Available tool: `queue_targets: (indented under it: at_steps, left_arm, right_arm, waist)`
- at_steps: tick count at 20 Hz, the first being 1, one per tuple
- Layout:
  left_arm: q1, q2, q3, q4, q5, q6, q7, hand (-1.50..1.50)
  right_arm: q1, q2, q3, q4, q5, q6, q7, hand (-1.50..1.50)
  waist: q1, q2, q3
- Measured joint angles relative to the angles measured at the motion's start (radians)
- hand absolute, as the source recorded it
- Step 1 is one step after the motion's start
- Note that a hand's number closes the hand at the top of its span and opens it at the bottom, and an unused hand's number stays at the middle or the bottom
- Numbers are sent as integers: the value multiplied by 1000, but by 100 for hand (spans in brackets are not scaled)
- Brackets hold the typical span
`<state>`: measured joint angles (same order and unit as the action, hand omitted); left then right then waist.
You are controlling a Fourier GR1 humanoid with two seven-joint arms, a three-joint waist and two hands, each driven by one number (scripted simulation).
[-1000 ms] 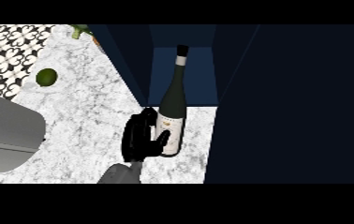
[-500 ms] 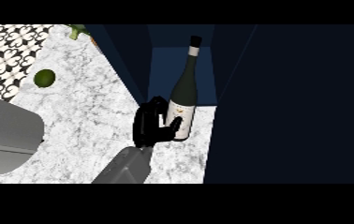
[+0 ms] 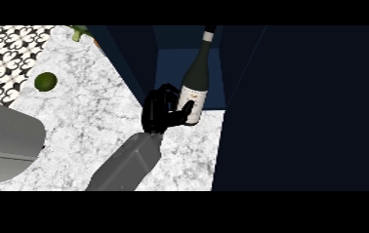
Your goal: Pick up the wine, place it into the cabinet and close the cabinet
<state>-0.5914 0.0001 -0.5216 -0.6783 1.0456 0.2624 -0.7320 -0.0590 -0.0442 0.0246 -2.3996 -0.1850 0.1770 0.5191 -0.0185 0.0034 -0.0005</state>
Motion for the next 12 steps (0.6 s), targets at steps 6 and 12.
queue_targets:
  at_steps: [6, 12]
  left_arm:
    - [-84, -1, 39, 101, 27, -32, 3, 150]
    - [-108, -2, 13, 138, 69, 1, -34, 150]
  right_arm:
    - [2, 15, 31, 1, 27, -12, -10, -150]
    - [-10, 12, 19, 25, 20, -9, -30, -150]
  waist:
    - [0, 0, 0]
    - [-2, -1, -1]
